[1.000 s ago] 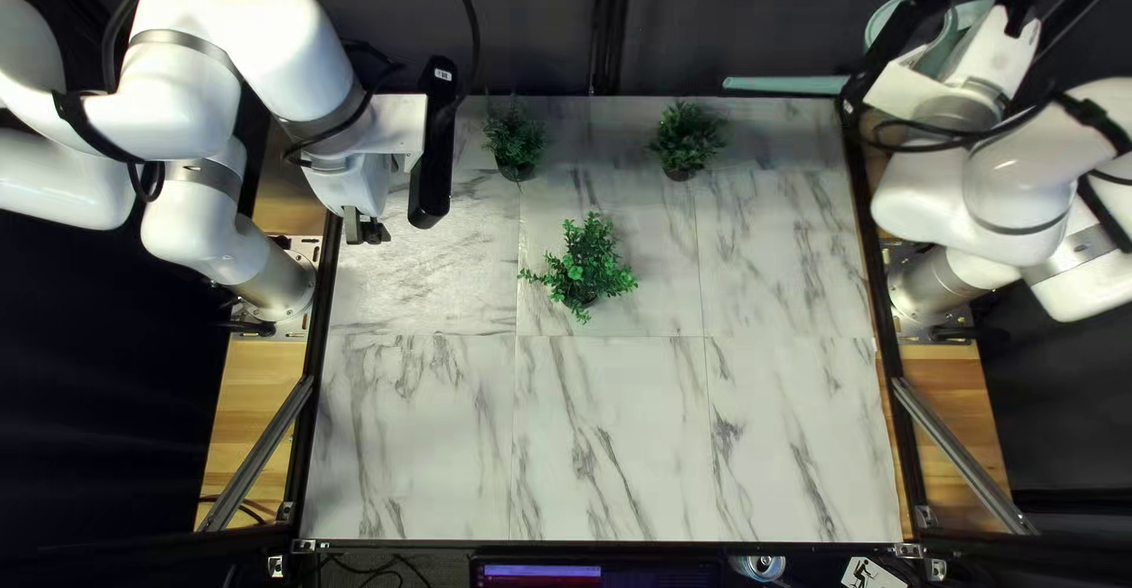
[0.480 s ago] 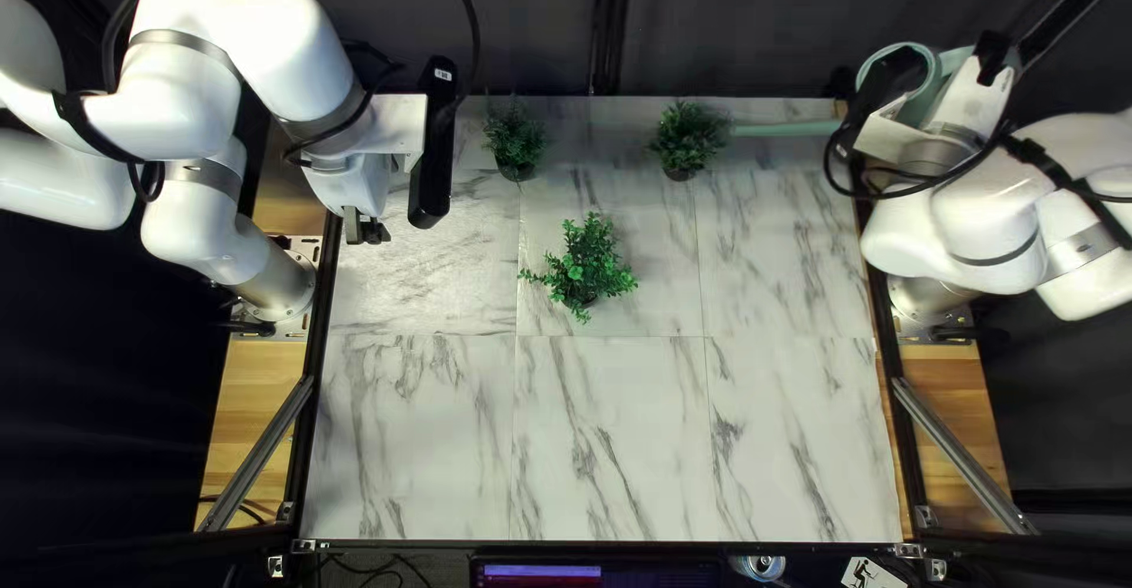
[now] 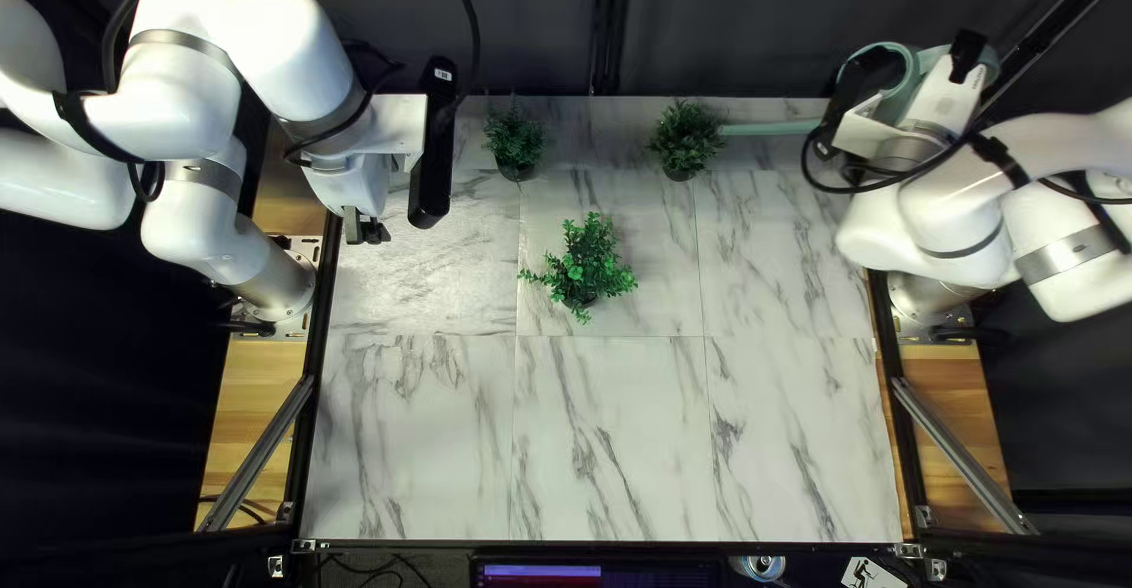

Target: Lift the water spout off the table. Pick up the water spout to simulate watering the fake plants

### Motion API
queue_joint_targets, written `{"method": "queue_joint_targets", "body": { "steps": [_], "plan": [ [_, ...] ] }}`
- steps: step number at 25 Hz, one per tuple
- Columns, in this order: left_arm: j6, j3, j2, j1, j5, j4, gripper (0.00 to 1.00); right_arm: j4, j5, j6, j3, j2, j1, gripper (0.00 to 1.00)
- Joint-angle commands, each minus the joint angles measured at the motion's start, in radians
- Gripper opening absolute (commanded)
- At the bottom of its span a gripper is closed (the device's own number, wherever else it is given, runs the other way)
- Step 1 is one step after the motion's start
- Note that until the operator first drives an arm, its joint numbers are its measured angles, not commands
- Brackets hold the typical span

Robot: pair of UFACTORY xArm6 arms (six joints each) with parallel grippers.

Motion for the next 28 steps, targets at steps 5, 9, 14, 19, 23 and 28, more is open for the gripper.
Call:
{"method": "queue_joint_targets", "body": {
  "steps": [5,9,14,19,23,28],
  "plan": [
    [0.0,0.0,0.0,0.0,0.0,0.0,1.0,0.009,-0.014,0.03,0.002,0.042,-0.024,0.0],
    [0.0,0.0,0.0,0.0,0.0,0.0,1.0,0.005,-0.022,0.041,0.003,0.059,-0.038,0.0],
    [0.0,0.0,0.0,0.0,0.0,0.0,1.0,0.009,-0.033,0.062,-0.003,0.095,-0.05,0.0],
    [0.0,0.0,0.0,0.0,0.0,0.0,1.0,0.012,-0.053,0.073,-0.027,0.148,-0.061,0.0],
    [0.0,0.0,0.0,0.0,0.0,0.0,1.0,0.003,-0.062,0.065,-0.044,0.169,-0.067,0.0],
    [0.0,0.0,0.0,0.0,0.0,0.0,1.0,0.002,-0.057,0.062,-0.036,0.156,-0.062,0.0]
  ]
}}
